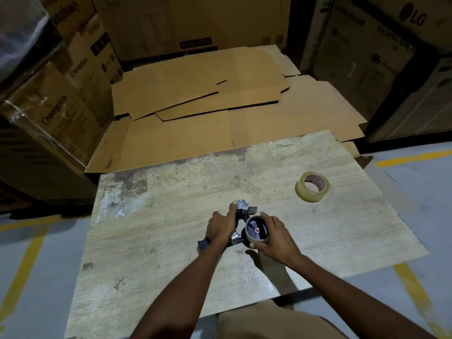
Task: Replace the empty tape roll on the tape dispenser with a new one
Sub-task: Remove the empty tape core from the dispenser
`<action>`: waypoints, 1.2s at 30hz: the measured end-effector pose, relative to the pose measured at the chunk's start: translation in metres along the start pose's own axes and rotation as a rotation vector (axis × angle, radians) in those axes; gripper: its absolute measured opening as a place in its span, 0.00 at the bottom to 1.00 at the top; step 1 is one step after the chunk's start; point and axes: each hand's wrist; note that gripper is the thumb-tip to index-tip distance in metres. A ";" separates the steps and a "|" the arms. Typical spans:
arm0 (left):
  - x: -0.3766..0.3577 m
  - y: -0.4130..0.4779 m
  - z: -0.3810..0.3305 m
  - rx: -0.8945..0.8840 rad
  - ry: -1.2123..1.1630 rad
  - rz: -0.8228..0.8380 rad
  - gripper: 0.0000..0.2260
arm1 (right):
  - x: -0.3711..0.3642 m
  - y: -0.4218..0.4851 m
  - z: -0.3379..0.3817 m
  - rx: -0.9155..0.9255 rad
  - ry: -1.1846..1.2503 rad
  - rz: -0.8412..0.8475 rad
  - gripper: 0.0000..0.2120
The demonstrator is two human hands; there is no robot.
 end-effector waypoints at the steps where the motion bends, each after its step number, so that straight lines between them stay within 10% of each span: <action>1: 0.001 0.000 -0.003 0.012 -0.008 0.007 0.53 | 0.002 0.001 0.000 0.004 0.002 0.005 0.47; 36: -0.012 0.012 -0.034 0.052 0.014 -0.253 0.40 | -0.007 0.038 0.014 -0.109 0.002 -0.048 0.47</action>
Point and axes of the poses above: each hand's wrist, its own y-axis towards the middle knuckle, its own x-axis out of the back of the hand, z = x × y, and after that the axes turned 7 degrees about -x, right-handed
